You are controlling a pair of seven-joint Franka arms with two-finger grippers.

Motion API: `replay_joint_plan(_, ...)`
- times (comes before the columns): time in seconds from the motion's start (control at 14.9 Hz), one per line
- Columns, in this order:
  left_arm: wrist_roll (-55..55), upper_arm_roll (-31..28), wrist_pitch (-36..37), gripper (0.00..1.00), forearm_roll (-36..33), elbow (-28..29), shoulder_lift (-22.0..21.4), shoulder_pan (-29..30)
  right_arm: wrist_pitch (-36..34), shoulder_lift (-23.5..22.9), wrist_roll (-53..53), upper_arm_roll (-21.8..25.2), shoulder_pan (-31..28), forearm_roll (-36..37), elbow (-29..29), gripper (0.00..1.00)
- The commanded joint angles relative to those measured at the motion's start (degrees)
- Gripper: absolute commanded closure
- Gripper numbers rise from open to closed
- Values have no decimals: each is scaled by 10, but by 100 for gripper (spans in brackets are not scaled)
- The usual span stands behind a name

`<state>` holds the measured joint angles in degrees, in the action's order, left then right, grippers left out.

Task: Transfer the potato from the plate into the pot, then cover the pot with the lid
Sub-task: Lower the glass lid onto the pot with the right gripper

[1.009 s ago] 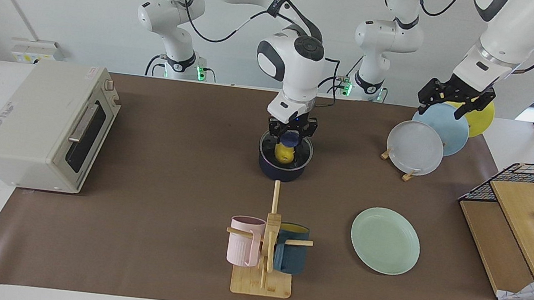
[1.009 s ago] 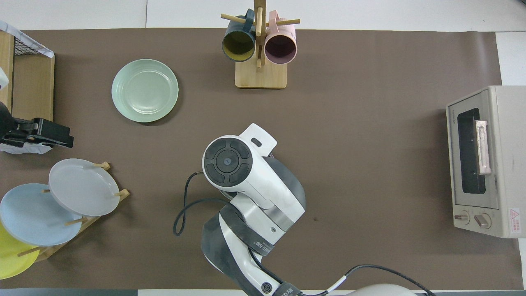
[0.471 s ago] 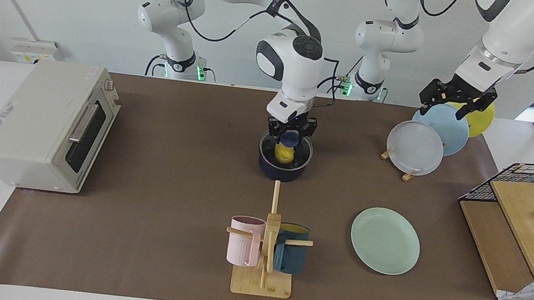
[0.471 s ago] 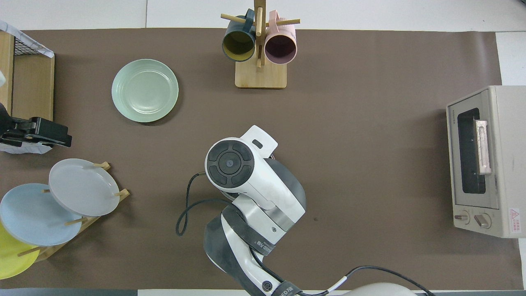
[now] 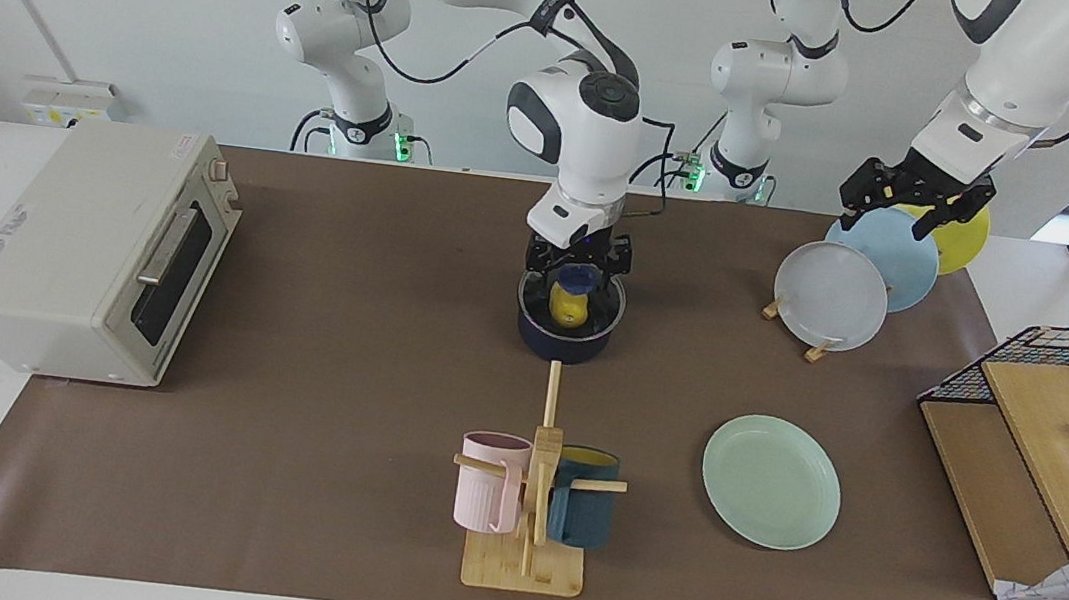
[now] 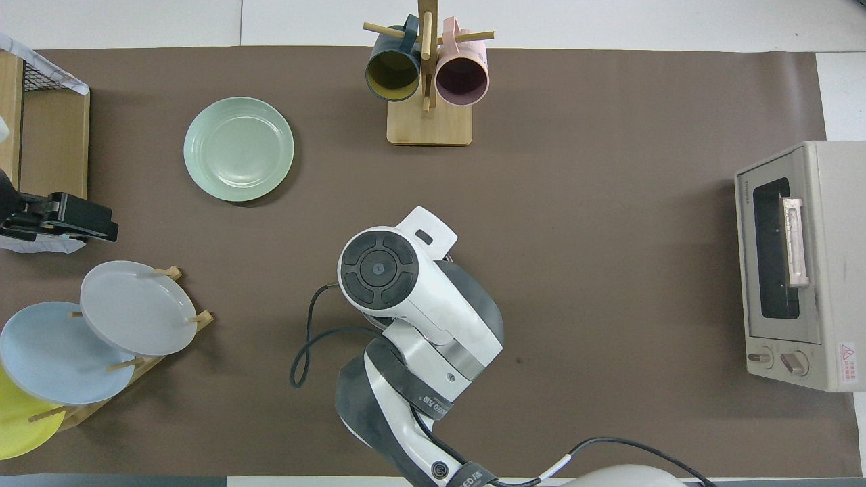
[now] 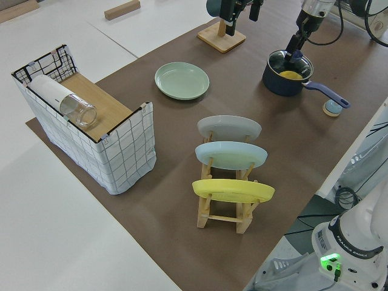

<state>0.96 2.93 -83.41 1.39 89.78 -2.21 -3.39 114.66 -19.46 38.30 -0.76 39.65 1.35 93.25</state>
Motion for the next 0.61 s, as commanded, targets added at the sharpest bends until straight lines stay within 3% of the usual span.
replay_joint_plan(0.0,-2,5,-7,0,5,8,-7,8,-53,27,-42,-3,-38,3,-31,0)
replay_joint_plan(0.13,-2,5,-6,0,5,8,-8,8,-93,51,-56,-2,-69,3,-46,0)
replay_joint_plan(0.54,-1,4,-8,0,5,10,-8,7,-231,151,-227,-1,-221,1,-47,0)
